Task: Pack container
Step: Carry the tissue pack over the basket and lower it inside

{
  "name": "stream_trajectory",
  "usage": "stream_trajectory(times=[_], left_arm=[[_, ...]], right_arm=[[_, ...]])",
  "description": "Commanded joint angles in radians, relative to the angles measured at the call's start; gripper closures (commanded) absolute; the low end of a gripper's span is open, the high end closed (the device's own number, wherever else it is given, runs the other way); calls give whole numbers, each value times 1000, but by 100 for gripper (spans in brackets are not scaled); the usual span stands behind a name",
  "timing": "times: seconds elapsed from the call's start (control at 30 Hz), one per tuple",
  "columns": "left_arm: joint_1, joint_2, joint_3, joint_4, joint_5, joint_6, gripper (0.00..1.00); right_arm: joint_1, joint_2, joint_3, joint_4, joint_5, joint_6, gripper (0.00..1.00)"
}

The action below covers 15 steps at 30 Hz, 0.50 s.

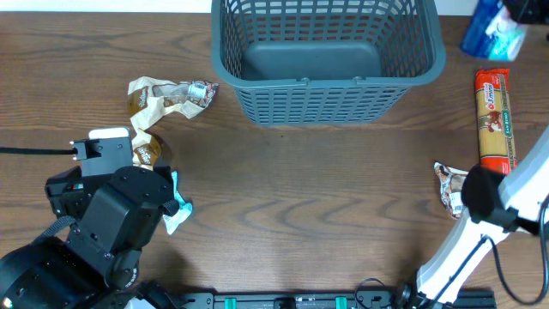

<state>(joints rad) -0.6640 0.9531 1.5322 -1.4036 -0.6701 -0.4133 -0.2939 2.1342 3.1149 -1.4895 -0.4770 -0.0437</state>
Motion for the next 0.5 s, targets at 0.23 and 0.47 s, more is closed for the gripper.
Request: stream_trajectory(times=[0.23,0.47], left_arm=[[0,1,9,-3,-22,13,1],[0,1,9,-3,-22,13,1]], right_arm=[[288,-77,1,55,287,163,98],[471,-38,-107,94,623,190,98]])
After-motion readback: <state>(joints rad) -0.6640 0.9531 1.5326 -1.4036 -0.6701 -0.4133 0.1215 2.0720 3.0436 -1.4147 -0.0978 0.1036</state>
